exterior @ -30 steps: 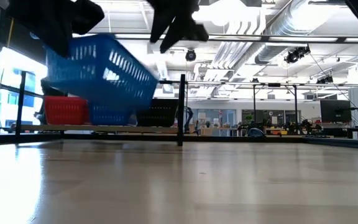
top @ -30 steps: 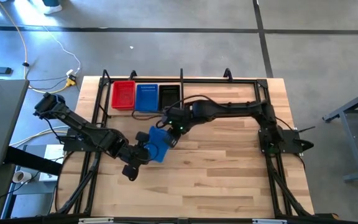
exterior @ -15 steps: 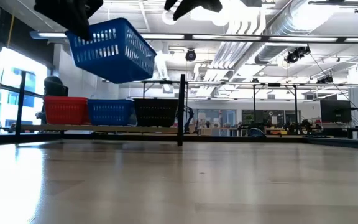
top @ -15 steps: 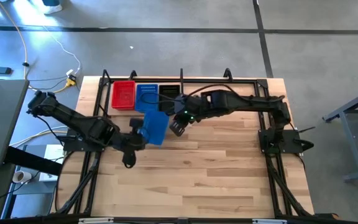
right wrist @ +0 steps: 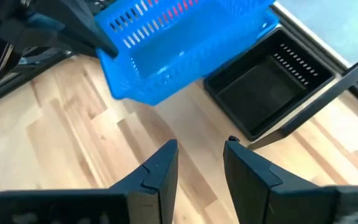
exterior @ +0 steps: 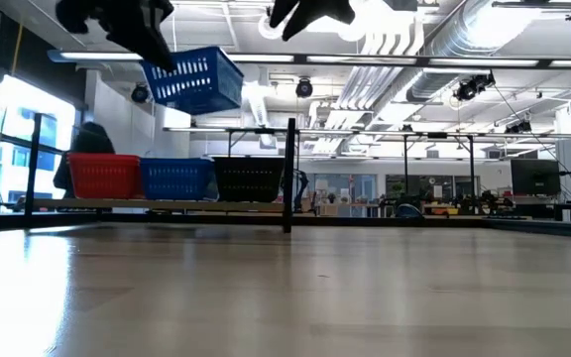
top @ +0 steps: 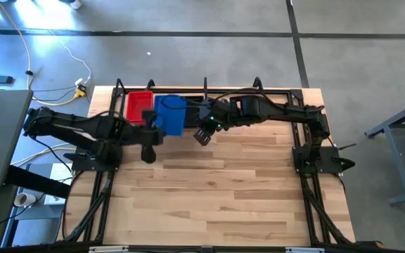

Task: Stack baskets on shelf by color
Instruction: Stack the blue bin on the other blue bin

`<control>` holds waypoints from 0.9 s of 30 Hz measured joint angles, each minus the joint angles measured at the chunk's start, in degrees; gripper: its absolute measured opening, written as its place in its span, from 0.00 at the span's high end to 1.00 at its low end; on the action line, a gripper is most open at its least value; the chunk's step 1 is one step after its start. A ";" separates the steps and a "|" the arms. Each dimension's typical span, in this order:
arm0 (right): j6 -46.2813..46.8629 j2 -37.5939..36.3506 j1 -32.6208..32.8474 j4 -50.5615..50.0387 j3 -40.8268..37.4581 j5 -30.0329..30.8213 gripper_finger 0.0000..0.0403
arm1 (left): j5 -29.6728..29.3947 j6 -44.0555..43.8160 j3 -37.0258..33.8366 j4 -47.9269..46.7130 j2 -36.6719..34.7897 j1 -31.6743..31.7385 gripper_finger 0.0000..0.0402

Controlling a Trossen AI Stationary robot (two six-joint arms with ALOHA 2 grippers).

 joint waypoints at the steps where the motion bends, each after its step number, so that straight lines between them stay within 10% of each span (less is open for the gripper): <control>1: -0.29 0.00 -0.48 0.02 0.00 0.02 0.72 | 0.00 1.17 0.00 0.00 -0.12 1.29 1.00; 27: -7.98 0.00 -11.07 0.06 -0.02 -5.28 0.72 | 15.74 17.57 0.00 0.44 7.34 31.44 1.00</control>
